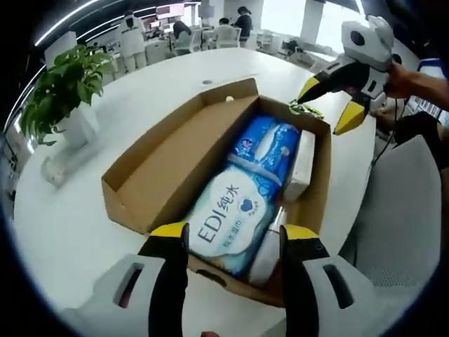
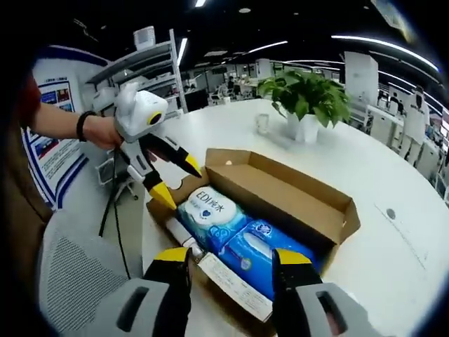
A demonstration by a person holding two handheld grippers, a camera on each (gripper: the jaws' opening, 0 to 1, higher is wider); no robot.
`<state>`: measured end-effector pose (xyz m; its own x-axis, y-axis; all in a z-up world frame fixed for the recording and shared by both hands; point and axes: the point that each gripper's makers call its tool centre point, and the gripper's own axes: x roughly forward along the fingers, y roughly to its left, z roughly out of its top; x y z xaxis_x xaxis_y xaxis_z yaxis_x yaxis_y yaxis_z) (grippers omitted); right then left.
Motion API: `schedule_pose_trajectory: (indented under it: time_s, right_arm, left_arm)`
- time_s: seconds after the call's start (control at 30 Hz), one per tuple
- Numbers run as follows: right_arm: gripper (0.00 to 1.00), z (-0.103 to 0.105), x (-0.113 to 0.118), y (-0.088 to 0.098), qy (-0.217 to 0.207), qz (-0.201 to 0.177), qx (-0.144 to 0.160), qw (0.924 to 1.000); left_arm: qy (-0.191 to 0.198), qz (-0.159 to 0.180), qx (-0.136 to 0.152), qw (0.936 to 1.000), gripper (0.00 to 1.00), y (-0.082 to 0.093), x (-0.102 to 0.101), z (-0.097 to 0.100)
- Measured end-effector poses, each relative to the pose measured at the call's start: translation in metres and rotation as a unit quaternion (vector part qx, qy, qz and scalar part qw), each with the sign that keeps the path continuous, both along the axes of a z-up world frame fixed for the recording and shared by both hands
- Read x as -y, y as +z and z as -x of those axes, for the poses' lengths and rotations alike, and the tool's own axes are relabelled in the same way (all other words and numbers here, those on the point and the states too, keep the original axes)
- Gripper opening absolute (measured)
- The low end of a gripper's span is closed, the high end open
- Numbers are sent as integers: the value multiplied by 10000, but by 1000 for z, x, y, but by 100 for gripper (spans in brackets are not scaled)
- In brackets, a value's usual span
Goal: Operate the shoe box by opening the lid, removing the specified soft item, and placing it in the target area until the item is outside and the box remains undamaged.
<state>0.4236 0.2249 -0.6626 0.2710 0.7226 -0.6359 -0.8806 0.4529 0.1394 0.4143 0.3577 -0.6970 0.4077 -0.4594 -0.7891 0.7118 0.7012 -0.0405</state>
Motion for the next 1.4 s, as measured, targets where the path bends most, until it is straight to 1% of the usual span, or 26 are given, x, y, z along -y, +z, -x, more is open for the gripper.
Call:
schedule_pose_trajectory:
  time_s: [0.17, 0.37, 0.43, 0.57, 0.7, 0.83, 0.97, 1.03, 1.07, 1.13, 1.23, 1.27, 1.3, 1.4]
  right_arm:
    - [43, -4, -18, -6, 288, 149, 19, 9995]
    - [44, -6, -37, -22, 784, 592, 133, 9951]
    - [45, -6, -46, -27, 890, 608, 123, 9941]
    - [47, -8, -62, -34, 1043, 668, 109, 9922]
    - [48, -7, -76, -44, 1337, 826, 142, 9875]
    - [50, -7, -81, -57, 1605, 1089, 218, 9808]
    - [52, -6, -87, -65, 1672, 1141, 146, 9792]
    - [53, -6, -91, -68, 1711, 1145, 149, 9785]
    - [53, -6, -93, -70, 1745, 1178, 144, 9775]
    - [53, -8, -96, -74, 1829, 1269, 207, 9747]
    - [53, -8, -98, -79, 1905, 1322, 235, 9725]
    - [55, -10, -97, -81, 1935, 1373, 339, 9709]
    - [54, -9, -96, -83, 1984, 1456, 345, 9686]
    - [58, -9, -95, -91, 2021, 1537, 395, 9664]
  left_arm:
    - [-232, -235, 48, 9994, 52, -6, -3, -4]
    - [-332, -301, -33, 9990, 53, -15, -6, -8]
    - [-377, -328, -52, 9987, 53, -18, -6, -8]
    - [-555, -483, -46, 9973, 53, -26, -8, -8]
    - [-657, -474, -71, 9967, 51, -32, -6, -13]
    - [-786, -633, -58, 9949, 51, -36, -6, -15]
    - [-874, -679, -59, 9938, 51, -40, -5, -18]
    - [-842, -697, -37, 9940, 51, -43, -5, -21]
    - [-814, -645, -123, 9945, 53, -45, -5, -21]
    - [-849, -652, -144, 9942, 53, -46, -4, -20]
    - [-945, -723, -132, 9928, 54, -48, -3, -20]
    - [-971, -743, -140, 9924, 55, -49, -3, -20]
    - [-983, -754, -144, 9922, 55, -51, -3, -20]
    - [-996, -751, -171, 9920, 55, -50, -3, -20]
